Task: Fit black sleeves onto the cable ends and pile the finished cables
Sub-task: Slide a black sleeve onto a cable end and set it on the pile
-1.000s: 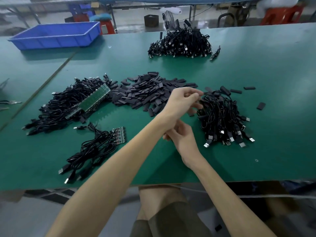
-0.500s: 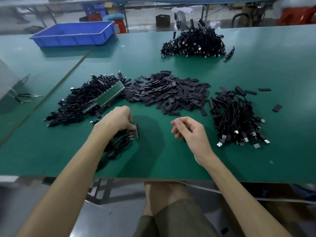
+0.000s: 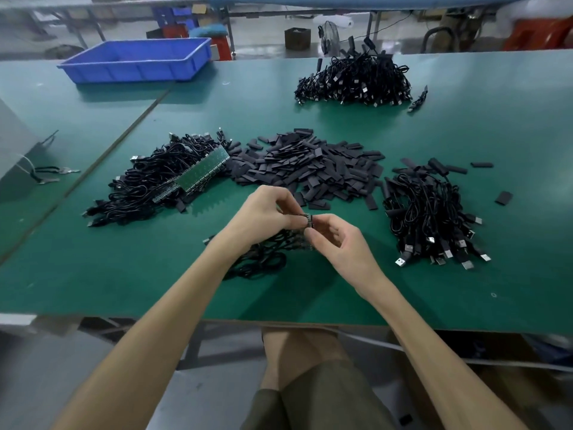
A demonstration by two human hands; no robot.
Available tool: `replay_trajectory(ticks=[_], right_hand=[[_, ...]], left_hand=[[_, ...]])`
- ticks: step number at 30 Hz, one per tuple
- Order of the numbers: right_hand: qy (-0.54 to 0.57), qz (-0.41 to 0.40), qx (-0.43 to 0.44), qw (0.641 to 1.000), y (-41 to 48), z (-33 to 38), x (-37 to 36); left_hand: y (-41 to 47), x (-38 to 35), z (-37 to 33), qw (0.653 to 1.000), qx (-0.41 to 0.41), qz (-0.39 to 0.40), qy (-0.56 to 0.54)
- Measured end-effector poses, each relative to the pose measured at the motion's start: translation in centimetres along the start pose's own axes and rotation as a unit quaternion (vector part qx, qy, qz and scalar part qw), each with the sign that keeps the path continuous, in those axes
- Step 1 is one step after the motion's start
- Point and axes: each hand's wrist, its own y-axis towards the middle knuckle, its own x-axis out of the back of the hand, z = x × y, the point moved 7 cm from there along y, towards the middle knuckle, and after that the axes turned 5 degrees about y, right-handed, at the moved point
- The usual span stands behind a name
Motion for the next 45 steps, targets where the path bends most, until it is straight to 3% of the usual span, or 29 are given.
replay_trajectory(ticks=[7,15,28,39,45], right_hand=[[-0.011,-0.022,-0.002,1.0,0.0,-0.4,0.6],[-0.007,-0.04,-0.015,0.999,0.1,-0.7,0.9],[-0.058,-0.049,-0.009,0.997,0.4,-0.8,1.1],[-0.048,-0.055,-0.015,0.997,0.4,-0.5,1.0],[-0.04,-0.059,-0.029,0.997,0.3,-0.5,1.0]], left_hand=[[-0.2,-2.2,-0.3,0.999,0.012,0.002,-0.042],[0.2,-2.6,-0.7,1.0,-0.025,-0.013,0.015],[-1.0,-3.5,-0.5,0.991,-0.028,-0.131,0.029],[-2.0,-3.5,-1.0,0.982,-0.063,-0.178,-0.007],[-2.0,0.0,-1.3,0.955,-0.053,-0.29,-0.032]])
